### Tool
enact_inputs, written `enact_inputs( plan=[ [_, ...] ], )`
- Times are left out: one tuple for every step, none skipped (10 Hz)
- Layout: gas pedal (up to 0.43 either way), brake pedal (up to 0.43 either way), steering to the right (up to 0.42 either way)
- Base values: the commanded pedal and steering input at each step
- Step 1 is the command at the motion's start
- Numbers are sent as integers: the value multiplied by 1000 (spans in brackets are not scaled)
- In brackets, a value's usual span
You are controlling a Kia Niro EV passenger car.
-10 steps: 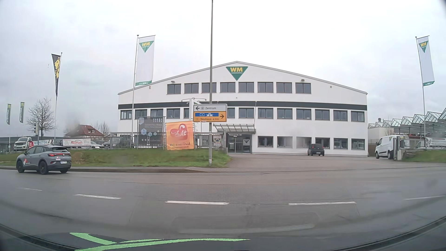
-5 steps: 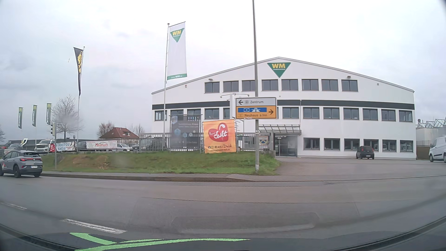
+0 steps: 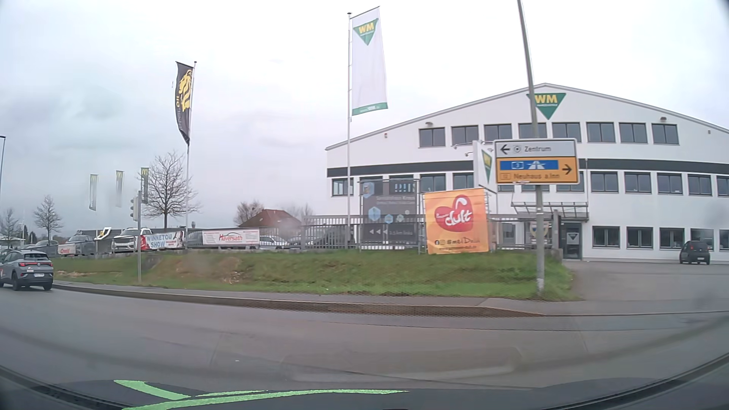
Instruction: Follow the waypoints while adhering to traffic rules and regulations
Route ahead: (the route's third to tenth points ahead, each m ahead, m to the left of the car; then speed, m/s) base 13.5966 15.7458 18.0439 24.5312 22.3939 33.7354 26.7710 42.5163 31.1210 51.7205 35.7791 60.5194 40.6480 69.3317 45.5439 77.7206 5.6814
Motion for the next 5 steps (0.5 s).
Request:
enact_inputs(
  plan=[
    [20,0,-305],
    [20,0,-313],
    [39,0,-316],
    [59,0,-319],
    [59,0,-327]
  ],
)
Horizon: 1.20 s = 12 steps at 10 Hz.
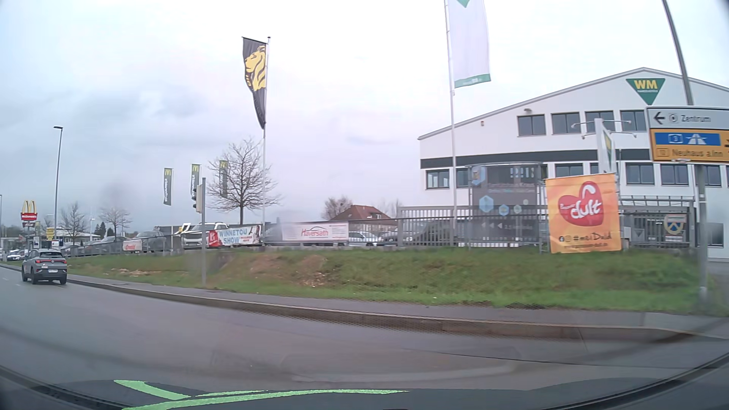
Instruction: Follow the waypoints while adhering to traffic rules and regulations
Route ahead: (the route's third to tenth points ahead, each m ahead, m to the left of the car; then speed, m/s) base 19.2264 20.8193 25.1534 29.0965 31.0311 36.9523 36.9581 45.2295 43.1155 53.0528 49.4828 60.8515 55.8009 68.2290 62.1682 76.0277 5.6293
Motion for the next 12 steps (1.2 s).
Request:
enact_inputs(
  plan=[
    [59,0,-336],
    [67,0,-342],
    [67,0,-343],
    [79,0,-343],
    [98,0,-341],
    [98,0,-338],
    [98,0,-333],
    [110,0,-324],
    [110,0,-306],
    [110,0,-292],
    [130,0,-280],
    [138,0,-266]
  ],
)
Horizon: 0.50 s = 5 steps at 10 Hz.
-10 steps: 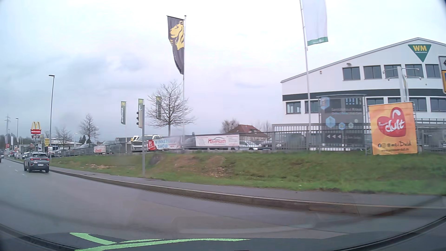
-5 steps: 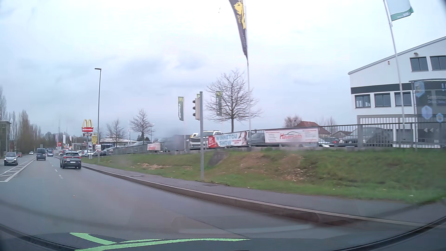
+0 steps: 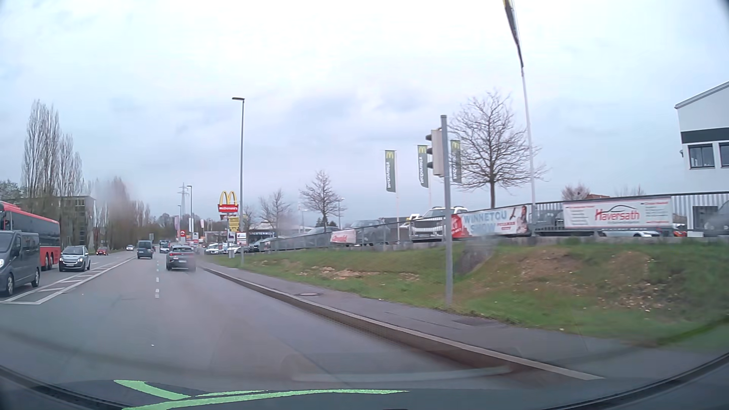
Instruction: Follow the waypoints while adhering to traffic rules and regulations
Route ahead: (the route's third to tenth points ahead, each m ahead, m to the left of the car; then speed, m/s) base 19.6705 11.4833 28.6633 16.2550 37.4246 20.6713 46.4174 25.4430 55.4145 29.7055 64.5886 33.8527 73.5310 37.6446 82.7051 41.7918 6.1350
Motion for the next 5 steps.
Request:
enact_inputs(
  plan=[
    [150,0,-253],
    [157,0,-246],
    [157,0,-240],
    [169,0,-232],
    [169,0,-225]
  ],
)
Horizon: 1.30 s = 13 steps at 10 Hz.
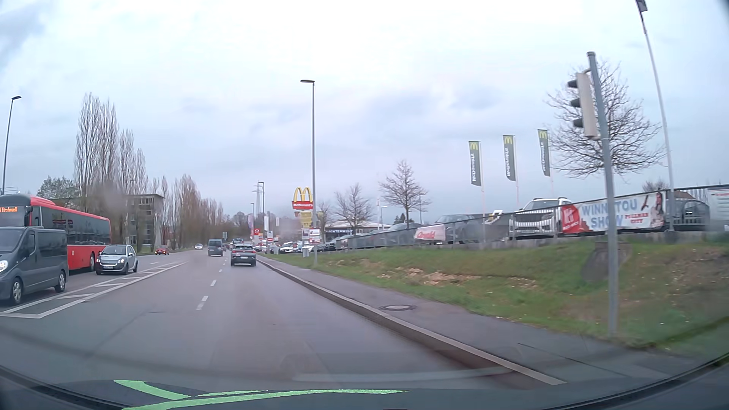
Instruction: Follow the waypoints while adhering to traffic rules and regulations
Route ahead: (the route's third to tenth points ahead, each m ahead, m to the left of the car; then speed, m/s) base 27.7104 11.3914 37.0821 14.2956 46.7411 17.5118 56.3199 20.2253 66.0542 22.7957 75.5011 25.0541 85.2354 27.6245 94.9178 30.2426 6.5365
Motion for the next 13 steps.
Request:
enact_inputs(
  plan=[
    [177,0,-210],
    [177,0,-198],
    [177,0,-188],
    [177,0,-161],
    [189,0,-137],
    [189,0,-115],
    [189,0,-101],
    [189,0,-92],
    [189,0,-84],
    [197,0,-74],
    [197,0,-59],
    [197,0,-46],
    [197,0,-36]
  ],
)
